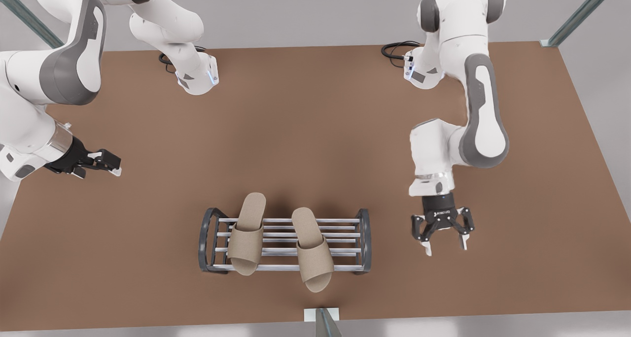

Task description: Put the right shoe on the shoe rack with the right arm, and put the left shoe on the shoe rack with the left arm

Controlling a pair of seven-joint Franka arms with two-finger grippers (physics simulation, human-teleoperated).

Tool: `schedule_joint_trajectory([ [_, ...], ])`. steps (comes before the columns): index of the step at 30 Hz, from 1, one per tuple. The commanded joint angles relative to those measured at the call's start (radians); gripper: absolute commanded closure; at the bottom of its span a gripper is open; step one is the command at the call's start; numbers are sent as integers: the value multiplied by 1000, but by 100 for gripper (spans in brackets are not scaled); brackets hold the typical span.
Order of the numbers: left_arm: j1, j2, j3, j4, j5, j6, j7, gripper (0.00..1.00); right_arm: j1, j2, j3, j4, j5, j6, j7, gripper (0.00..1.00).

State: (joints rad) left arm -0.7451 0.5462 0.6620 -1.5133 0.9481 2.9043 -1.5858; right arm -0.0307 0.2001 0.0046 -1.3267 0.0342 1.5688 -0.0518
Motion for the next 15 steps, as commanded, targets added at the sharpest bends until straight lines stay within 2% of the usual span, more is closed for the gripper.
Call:
schedule_joint_trajectory([
  [1, 21, -23, -9, 77, -1037, -716, 976, 0, 0, 2, 0, 0, 1, 13, -2, 0],
  [2, 67, -20, -8, 186, -1109, -1040, 1285, 0, 0, 5, 0, 3, 1, 13, -2, 0],
  [4, 96, -25, -8, 242, -1230, -1344, 1395, 0, -1, 4, -3, 4, 1, 11, -2, 0],
  [5, 113, -25, -5, 311, -1224, -1508, 1520, 0, -1, 4, -8, 4, 1, 11, -2, 0],
  [6, 116, -40, 2, 355, -1214, -1622, 1564, 0, -1, 5, -8, 3, 1, 13, -2, 0],
  [8, 125, -117, -21, 369, -1192, -1677, 1575, 0, 0, 4, -8, 4, 1, 33, -2, 0],
  [9, 288, -179, -266, 360, -1105, -1677, 1572, 0, -3, 4, -8, 4, 1, 33, -2, 0],
  [10, 433, -212, -536, 352, -933, -1671, 1575, 0, 0, 4, -8, 4, 1, 37, -2, 0],
  [11, 532, -216, -668, 331, -893, -1668, 1581, 0, -1, 4, -8, 4, 1, 45, -2, 0],
  [12, 566, -223, -716, 295, -893, -1574, 1583, 0, -2, 4, -8, 4, 1, 43, -3, 0],
  [13, 589, -226, -760, 275, -891, -1559, 1581, 0, -3, 4, -9, 4, 1, 45, -2, 0],
  [15, 590, -221, -771, 275, -887, -1531, 1583, 0, -5, 4, -6, 14, 4, 42, -2, 0],
])
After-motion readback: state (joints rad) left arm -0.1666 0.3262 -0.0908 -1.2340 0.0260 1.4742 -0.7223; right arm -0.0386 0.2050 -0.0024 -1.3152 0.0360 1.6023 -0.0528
